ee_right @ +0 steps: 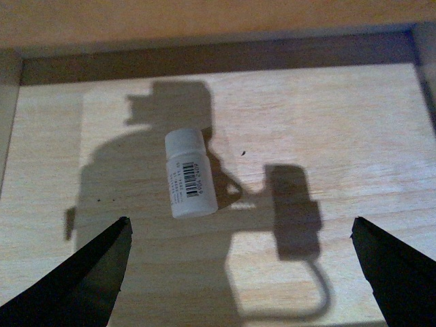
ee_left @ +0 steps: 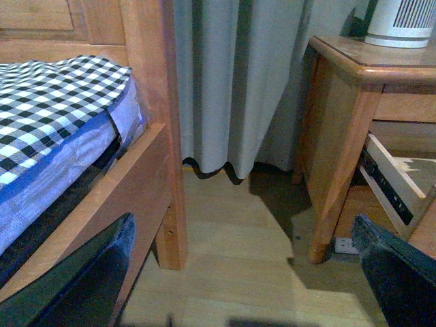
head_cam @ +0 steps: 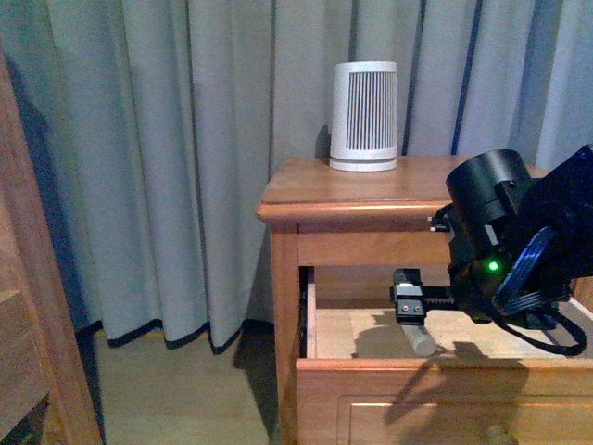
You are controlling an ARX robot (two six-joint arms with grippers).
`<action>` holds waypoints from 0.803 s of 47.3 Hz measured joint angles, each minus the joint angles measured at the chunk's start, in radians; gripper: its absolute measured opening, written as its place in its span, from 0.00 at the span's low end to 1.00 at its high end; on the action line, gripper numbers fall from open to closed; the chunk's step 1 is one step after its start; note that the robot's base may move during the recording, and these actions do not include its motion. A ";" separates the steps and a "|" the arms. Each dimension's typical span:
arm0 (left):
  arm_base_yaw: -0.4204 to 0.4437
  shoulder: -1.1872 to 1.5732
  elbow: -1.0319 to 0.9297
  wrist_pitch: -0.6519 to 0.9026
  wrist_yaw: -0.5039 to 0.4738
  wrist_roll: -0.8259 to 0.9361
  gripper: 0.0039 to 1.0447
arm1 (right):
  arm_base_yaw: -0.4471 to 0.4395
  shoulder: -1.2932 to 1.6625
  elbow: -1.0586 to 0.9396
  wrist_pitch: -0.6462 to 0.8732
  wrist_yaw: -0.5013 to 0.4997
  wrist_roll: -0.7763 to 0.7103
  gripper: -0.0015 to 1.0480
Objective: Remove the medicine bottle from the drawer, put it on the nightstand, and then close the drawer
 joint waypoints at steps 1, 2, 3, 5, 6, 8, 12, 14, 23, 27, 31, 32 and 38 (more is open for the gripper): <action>0.000 0.000 0.000 0.000 0.000 0.000 0.94 | 0.003 0.022 0.014 0.000 0.000 0.000 0.93; 0.000 0.000 0.000 0.000 0.000 0.000 0.94 | 0.005 0.036 0.023 0.002 0.000 0.000 0.93; 0.000 0.000 0.000 0.000 0.000 0.000 0.94 | 0.006 0.050 0.031 0.005 0.000 -0.001 0.93; 0.000 0.000 0.000 0.000 0.000 0.000 0.94 | 0.010 0.082 0.049 0.014 0.000 -0.002 0.93; 0.000 0.000 0.000 0.000 0.000 0.000 0.94 | 0.011 0.092 0.056 0.020 0.000 -0.002 0.93; 0.000 0.000 0.000 0.000 0.000 0.000 0.94 | 0.013 0.120 0.076 0.032 0.000 -0.003 0.93; 0.000 0.000 0.000 0.000 0.000 0.000 0.94 | 0.014 0.156 0.106 0.050 0.005 -0.010 0.93; 0.000 0.000 0.000 0.000 0.000 0.000 0.94 | 0.015 0.171 0.118 0.062 0.006 -0.018 0.93; 0.000 0.000 0.000 0.000 0.000 0.000 0.94 | 0.019 0.216 0.161 0.067 0.007 -0.026 0.93; 0.000 0.000 0.000 0.000 0.000 0.000 0.94 | 0.022 0.234 0.174 0.067 0.008 -0.027 0.93; 0.000 0.000 0.000 0.000 0.000 0.000 0.94 | 0.024 0.256 0.187 0.067 0.004 -0.027 0.93; 0.000 0.000 0.000 0.000 0.000 0.000 0.94 | 0.024 0.261 0.188 0.067 0.004 -0.027 0.93; 0.000 0.000 0.000 0.000 0.000 0.000 0.94 | 0.023 0.277 0.196 0.071 0.008 -0.028 0.80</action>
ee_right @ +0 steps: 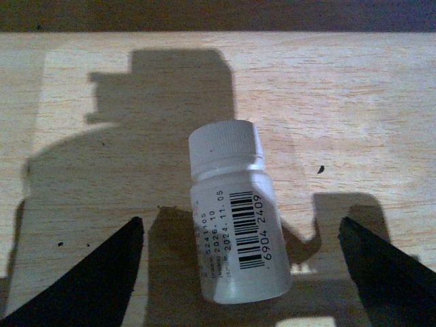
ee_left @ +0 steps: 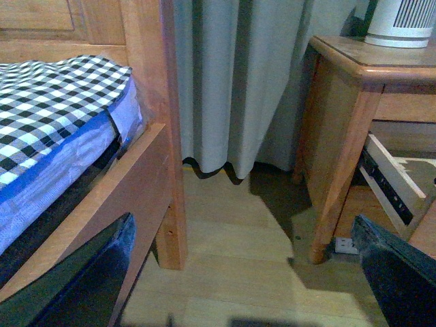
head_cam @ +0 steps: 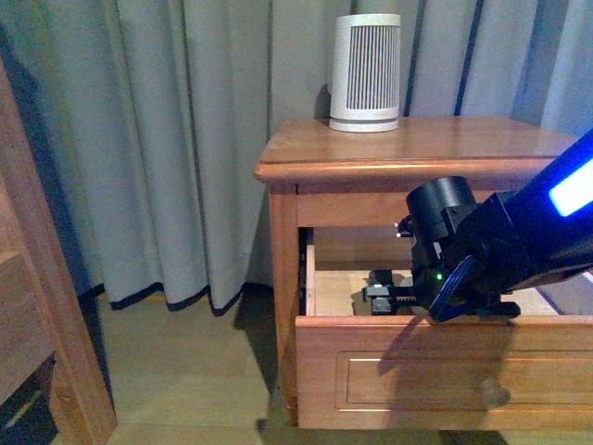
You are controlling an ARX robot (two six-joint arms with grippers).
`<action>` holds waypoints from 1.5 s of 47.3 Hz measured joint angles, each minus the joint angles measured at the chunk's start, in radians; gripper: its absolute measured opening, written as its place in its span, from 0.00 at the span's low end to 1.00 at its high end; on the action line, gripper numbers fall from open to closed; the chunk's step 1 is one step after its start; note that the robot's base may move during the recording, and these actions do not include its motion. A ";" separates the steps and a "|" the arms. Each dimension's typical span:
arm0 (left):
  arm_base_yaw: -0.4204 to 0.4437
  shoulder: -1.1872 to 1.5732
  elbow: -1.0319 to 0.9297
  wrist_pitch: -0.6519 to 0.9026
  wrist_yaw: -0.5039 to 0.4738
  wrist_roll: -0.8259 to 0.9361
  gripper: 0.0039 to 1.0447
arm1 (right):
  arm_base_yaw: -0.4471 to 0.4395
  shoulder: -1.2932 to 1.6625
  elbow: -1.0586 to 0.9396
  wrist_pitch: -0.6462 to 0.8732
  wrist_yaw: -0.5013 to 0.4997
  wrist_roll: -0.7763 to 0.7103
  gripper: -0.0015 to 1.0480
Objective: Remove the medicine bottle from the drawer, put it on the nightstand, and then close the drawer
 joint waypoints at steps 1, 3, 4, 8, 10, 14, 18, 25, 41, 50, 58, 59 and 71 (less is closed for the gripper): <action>0.000 0.000 0.000 0.000 0.000 0.000 0.94 | 0.000 0.000 0.000 0.003 0.000 -0.001 0.77; 0.000 0.000 0.000 0.000 0.000 0.000 0.94 | -0.001 0.000 0.000 0.009 0.000 -0.004 0.70; 0.000 0.000 0.000 0.000 0.000 0.000 0.94 | -0.001 0.000 0.000 0.013 0.000 -0.004 0.67; 0.000 0.000 0.000 0.000 0.000 0.000 0.94 | -0.002 0.000 0.000 0.027 0.001 -0.012 0.51; 0.000 0.000 0.000 0.000 0.000 0.000 0.94 | -0.002 0.000 -0.002 0.028 0.004 -0.015 0.44; 0.000 0.000 0.000 0.000 0.000 0.000 0.94 | -0.002 0.000 -0.008 0.035 0.005 -0.018 0.33; 0.000 0.000 0.000 0.000 0.000 0.000 0.94 | -0.002 -0.012 -0.022 0.037 0.005 -0.017 0.28; 0.000 0.000 0.000 0.000 0.000 0.000 0.94 | -0.002 -0.039 -0.051 0.028 0.004 -0.008 0.27; 0.000 0.000 0.000 0.000 0.000 0.000 0.94 | 0.002 -0.259 -0.186 -0.070 -0.020 0.125 0.27; 0.000 0.000 0.000 0.000 0.000 0.000 0.94 | 0.019 -0.433 -0.299 -0.151 -0.082 0.254 0.27; 0.000 0.000 0.000 0.000 0.000 0.000 0.94 | 0.055 -0.597 -0.412 -0.204 -0.098 0.330 0.27; 0.000 0.000 0.000 0.000 0.000 0.000 0.94 | 0.062 -0.630 -0.425 -0.204 -0.086 0.327 0.27; 0.000 0.000 0.000 0.000 0.000 0.000 0.94 | -0.019 -0.768 -0.223 -0.150 0.062 0.108 0.27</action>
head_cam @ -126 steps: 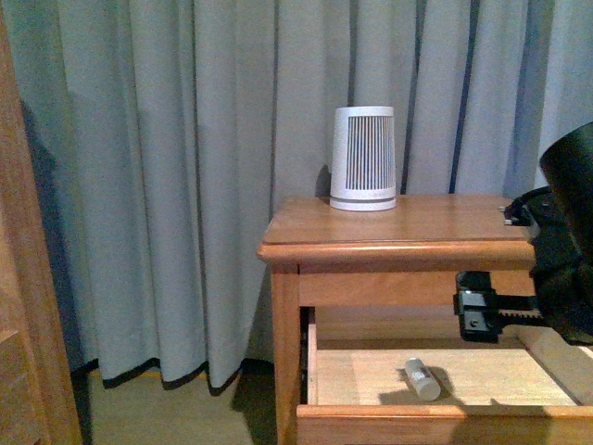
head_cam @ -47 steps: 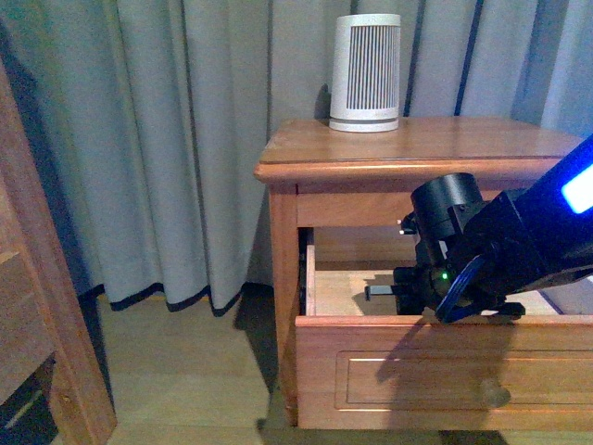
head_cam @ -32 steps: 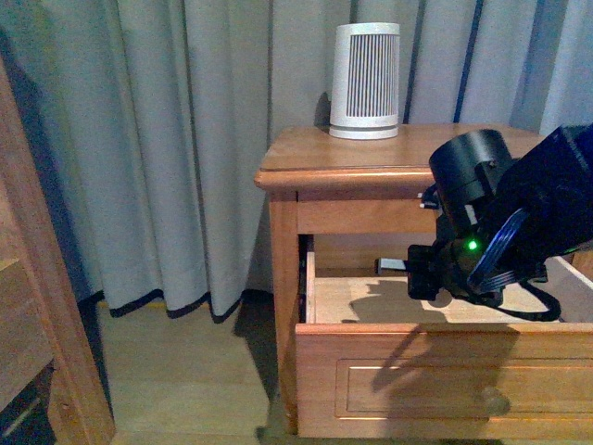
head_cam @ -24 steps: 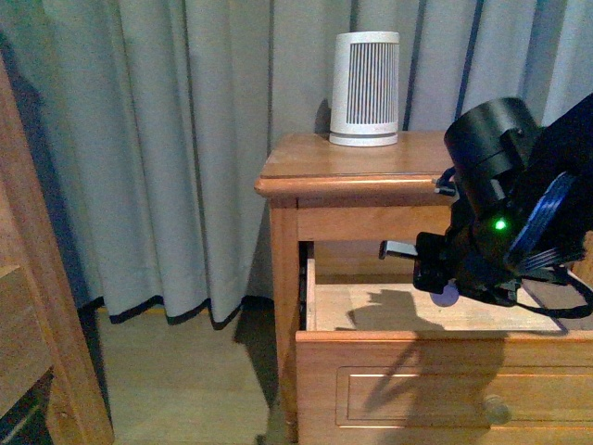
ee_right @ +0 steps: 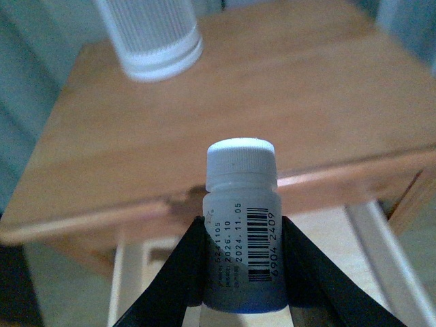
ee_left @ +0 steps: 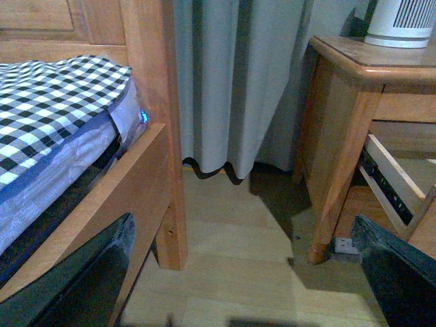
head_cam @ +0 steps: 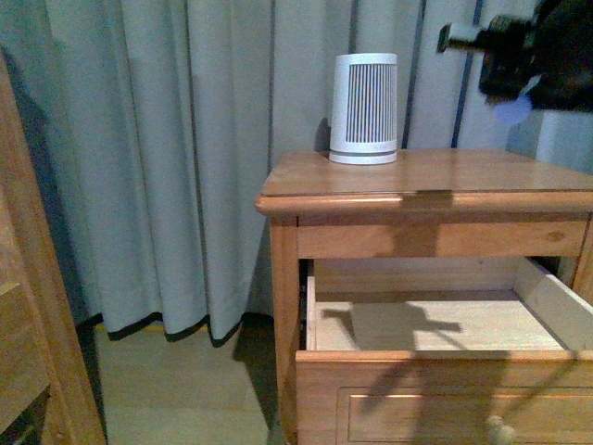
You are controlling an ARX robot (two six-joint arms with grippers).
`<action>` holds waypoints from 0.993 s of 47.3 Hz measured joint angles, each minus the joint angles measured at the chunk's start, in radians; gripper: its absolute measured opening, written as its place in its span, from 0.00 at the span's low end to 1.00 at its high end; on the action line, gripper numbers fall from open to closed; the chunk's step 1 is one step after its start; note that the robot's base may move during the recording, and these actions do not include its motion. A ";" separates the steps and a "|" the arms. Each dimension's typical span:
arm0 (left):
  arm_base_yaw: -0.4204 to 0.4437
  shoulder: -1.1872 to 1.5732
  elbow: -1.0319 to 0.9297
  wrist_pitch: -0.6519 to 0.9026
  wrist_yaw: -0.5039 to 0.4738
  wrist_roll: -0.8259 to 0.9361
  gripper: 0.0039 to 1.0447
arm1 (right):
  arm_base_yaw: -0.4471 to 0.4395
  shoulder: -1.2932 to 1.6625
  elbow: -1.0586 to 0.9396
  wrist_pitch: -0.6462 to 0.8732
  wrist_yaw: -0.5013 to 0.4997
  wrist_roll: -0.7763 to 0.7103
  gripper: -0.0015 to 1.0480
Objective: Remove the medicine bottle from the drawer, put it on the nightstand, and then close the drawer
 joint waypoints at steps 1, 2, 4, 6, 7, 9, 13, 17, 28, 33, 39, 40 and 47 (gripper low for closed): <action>0.000 0.000 0.000 0.000 0.000 0.000 0.94 | -0.006 0.004 0.015 -0.005 0.004 -0.006 0.27; 0.000 0.000 0.000 0.000 0.000 0.000 0.94 | -0.016 0.014 0.045 -0.015 0.010 -0.024 0.27; 0.000 0.000 0.000 0.000 0.000 0.000 0.94 | -0.037 0.044 0.104 -0.024 0.019 -0.057 0.27; 0.000 0.000 0.000 0.000 0.000 0.000 0.94 | -0.056 0.082 0.163 -0.034 0.031 -0.082 0.27; 0.000 0.000 0.000 0.000 0.000 0.000 0.94 | -0.061 0.092 0.177 -0.038 0.032 -0.084 0.27; 0.000 0.000 0.000 0.000 0.000 0.000 0.94 | -0.077 0.137 0.231 -0.049 0.031 -0.107 0.27; 0.000 0.000 0.000 0.000 0.000 0.000 0.94 | -0.107 0.271 0.367 -0.074 0.043 -0.163 0.27; 0.000 0.000 0.000 0.000 0.000 0.000 0.94 | -0.127 0.376 0.467 -0.105 0.057 -0.185 0.27; 0.000 0.000 0.000 0.000 0.000 0.000 0.94 | -0.174 0.578 0.654 -0.156 0.096 -0.187 0.27; 0.000 0.000 0.000 0.000 0.000 0.000 0.94 | -0.186 0.644 0.716 -0.180 0.100 -0.186 0.27; 0.000 0.000 0.000 0.000 0.000 0.000 0.94 | -0.190 0.684 0.746 -0.197 0.103 -0.180 0.37; 0.000 0.000 0.000 0.000 0.000 0.000 0.94 | -0.190 0.685 0.746 -0.196 0.099 -0.180 0.40; 0.000 0.000 0.000 0.000 0.000 0.000 0.94 | -0.190 0.685 0.729 -0.149 0.096 -0.176 0.60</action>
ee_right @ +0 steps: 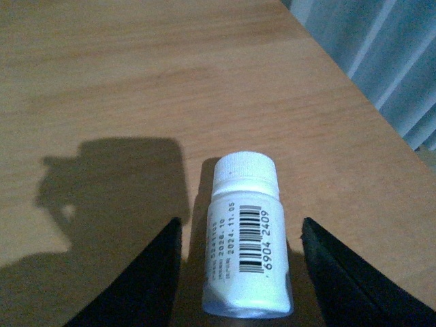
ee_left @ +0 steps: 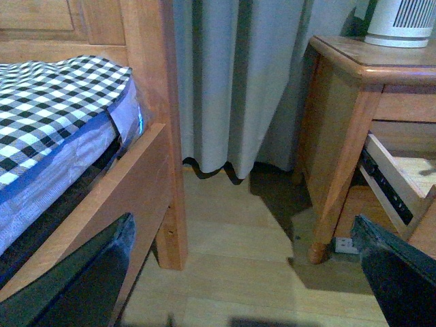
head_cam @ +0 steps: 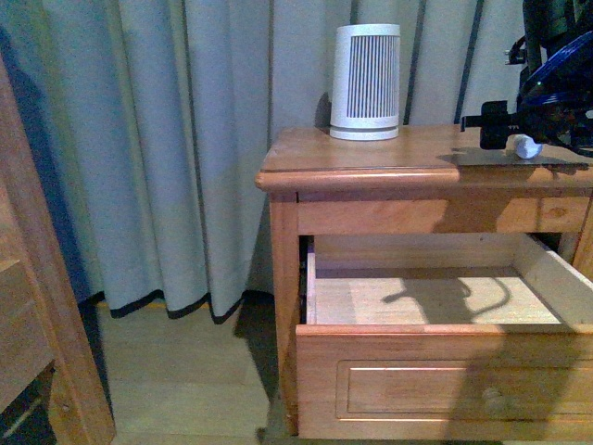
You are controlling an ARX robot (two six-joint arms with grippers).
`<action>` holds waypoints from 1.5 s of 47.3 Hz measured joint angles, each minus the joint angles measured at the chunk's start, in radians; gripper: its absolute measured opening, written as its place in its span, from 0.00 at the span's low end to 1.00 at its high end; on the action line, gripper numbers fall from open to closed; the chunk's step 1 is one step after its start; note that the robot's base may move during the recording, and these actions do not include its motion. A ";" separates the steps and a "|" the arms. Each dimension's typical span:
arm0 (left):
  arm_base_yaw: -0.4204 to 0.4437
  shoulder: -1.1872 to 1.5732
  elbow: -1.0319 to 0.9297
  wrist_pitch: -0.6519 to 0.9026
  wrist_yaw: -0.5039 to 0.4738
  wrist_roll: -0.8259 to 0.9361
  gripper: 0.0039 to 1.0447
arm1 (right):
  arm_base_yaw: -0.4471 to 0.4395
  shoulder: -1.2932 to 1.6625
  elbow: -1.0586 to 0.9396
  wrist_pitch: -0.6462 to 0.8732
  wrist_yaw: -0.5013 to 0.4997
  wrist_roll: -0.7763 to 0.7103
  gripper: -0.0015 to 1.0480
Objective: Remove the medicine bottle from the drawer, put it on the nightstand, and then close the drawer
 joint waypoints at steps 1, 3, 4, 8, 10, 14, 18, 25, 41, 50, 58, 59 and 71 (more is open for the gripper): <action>0.000 0.000 0.000 0.000 0.000 0.000 0.94 | 0.000 -0.003 -0.006 0.010 0.000 0.002 0.63; 0.000 0.000 0.000 0.000 0.000 0.000 0.94 | 0.000 -0.010 -0.022 0.033 -0.001 0.003 0.69; 0.000 0.000 0.000 0.000 0.000 0.000 0.94 | 0.000 -0.018 -0.035 0.050 -0.001 0.002 0.72; 0.000 0.000 0.000 0.000 0.000 0.000 0.94 | 0.003 -0.064 -0.103 0.120 0.004 0.000 0.83; 0.000 0.000 0.000 0.000 0.000 0.000 0.94 | 0.005 -0.094 -0.141 0.157 0.014 -0.007 0.88; 0.000 0.000 0.000 0.000 0.000 0.000 0.94 | 0.008 -0.196 -0.250 0.258 0.017 -0.011 0.95; 0.000 0.000 0.000 0.000 0.000 0.000 0.94 | 0.016 -0.402 -0.437 0.373 0.022 -0.020 0.93; 0.000 0.000 0.000 0.000 0.000 0.000 0.94 | 0.035 -0.810 -0.837 0.434 -0.008 0.001 0.93; 0.000 0.000 0.000 0.000 0.000 0.000 0.94 | 0.142 -1.263 -1.585 0.413 -0.106 0.072 0.93; 0.000 0.000 0.000 0.000 0.000 0.000 0.94 | 0.175 -1.190 -1.794 0.484 -0.107 0.133 0.93; 0.000 0.000 0.000 0.000 0.000 0.000 0.94 | 0.149 -0.984 -1.809 0.688 -0.105 0.126 0.93; 0.000 0.000 0.000 0.000 0.000 0.000 0.94 | 0.147 -0.956 -1.804 0.713 -0.105 0.120 0.93; 0.000 0.000 0.000 0.000 0.000 0.000 0.94 | 0.123 -0.657 -1.669 0.913 -0.094 0.055 0.93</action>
